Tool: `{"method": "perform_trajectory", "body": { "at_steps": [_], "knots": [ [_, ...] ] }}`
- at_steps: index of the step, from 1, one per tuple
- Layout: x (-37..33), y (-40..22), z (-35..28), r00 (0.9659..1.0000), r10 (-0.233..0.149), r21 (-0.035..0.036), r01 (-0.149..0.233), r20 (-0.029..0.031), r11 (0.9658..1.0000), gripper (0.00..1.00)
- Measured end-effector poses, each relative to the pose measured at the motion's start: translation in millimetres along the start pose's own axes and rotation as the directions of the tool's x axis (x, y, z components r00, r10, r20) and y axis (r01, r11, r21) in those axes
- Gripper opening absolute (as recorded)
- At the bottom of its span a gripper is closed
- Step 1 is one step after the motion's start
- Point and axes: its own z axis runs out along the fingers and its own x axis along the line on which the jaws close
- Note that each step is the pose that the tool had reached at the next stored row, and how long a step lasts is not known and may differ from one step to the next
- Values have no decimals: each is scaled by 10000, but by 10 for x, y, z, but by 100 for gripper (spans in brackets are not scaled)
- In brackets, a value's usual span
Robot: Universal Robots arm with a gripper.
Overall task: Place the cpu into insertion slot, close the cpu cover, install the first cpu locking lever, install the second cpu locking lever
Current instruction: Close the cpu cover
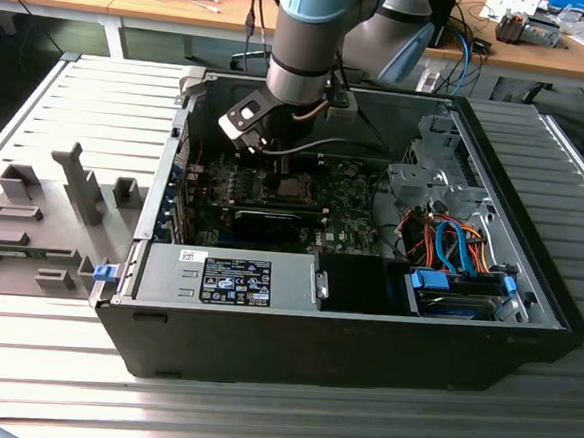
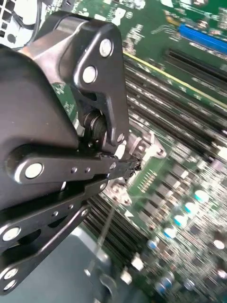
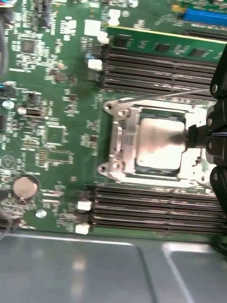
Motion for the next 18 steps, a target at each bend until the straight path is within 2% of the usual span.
{"method": "perform_trajectory", "body": {
  "at_steps": [1, 5, 10, 12, 13, 14, 18],
  "knots": [
    [-4, 39, 12, 10000, -1, 30, 1, -5, 10000, 11],
    [-7, 45, 54, 10000, 1, 44, -1, -2, 10000, 11],
    [-6, 47, 56, 10000, 1, 36, -1, -8, 10000, 11],
    [-4, 44, -13, 10000, 1, 41, -1, -4, 10000, 11],
    [-1, 37, -105, 10000, 2, 42, -2, -2, 10000, 11],
    [0, 38, -146, 10000, -1, 42, 1, -1, 10000, 11],
    [5, 99, -170, 10000, 3, 82, -3, -6, 10000, 11]
  ]
}}
